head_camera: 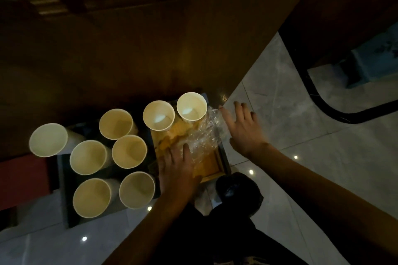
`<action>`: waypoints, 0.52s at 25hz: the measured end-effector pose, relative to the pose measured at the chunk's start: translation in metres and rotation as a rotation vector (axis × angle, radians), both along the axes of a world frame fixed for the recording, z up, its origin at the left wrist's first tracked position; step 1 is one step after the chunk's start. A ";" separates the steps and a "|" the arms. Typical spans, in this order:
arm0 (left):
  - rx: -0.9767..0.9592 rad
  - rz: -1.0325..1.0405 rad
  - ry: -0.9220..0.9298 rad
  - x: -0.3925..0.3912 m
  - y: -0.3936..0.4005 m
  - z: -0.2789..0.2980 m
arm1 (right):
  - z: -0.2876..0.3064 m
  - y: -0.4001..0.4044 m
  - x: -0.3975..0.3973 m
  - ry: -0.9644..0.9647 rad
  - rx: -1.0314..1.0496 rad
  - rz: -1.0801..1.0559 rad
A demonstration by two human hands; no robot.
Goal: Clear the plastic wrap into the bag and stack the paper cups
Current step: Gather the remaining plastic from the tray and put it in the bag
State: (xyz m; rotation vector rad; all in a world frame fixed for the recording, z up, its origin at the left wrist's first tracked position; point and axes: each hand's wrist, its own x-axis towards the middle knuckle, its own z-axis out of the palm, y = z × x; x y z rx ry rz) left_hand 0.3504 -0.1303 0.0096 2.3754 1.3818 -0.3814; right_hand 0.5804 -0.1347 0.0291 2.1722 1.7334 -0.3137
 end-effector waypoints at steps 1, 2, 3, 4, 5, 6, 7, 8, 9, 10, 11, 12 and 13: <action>-0.027 0.019 0.012 0.000 0.001 -0.005 | -0.003 0.004 0.003 -0.011 -0.011 0.019; -0.043 0.036 0.023 0.000 0.002 -0.010 | -0.006 0.006 0.006 -0.020 -0.018 0.039; -0.044 0.047 0.038 0.000 0.002 -0.014 | -0.010 0.008 0.008 -0.025 -0.024 0.055; -0.037 0.049 0.059 0.000 0.002 -0.018 | -0.014 0.008 0.011 -0.026 -0.031 0.063; -0.030 0.047 0.081 -0.001 0.002 -0.021 | -0.017 0.007 0.013 -0.027 -0.040 0.064; -0.025 0.044 0.096 -0.001 0.001 -0.023 | -0.021 0.006 0.015 -0.028 -0.049 0.059; -0.020 0.044 0.098 -0.002 0.000 -0.026 | -0.023 0.004 0.016 -0.030 -0.059 0.052; -0.015 0.046 0.094 -0.002 -0.001 -0.028 | -0.024 0.002 0.018 -0.031 -0.070 0.049; -0.011 0.048 0.088 -0.001 -0.001 -0.029 | -0.025 0.001 0.018 -0.032 -0.086 0.051; -0.006 0.049 0.085 -0.001 -0.001 -0.031 | -0.026 0.000 0.019 -0.031 -0.104 0.063; 0.001 0.046 0.089 0.000 -0.001 -0.033 | -0.027 -0.001 0.019 -0.028 -0.125 0.084; 0.010 0.043 0.101 0.000 -0.002 -0.036 | -0.029 -0.003 0.018 -0.021 -0.144 0.106; 0.015 0.041 0.114 0.000 -0.002 -0.038 | -0.031 -0.005 0.016 -0.009 -0.154 0.118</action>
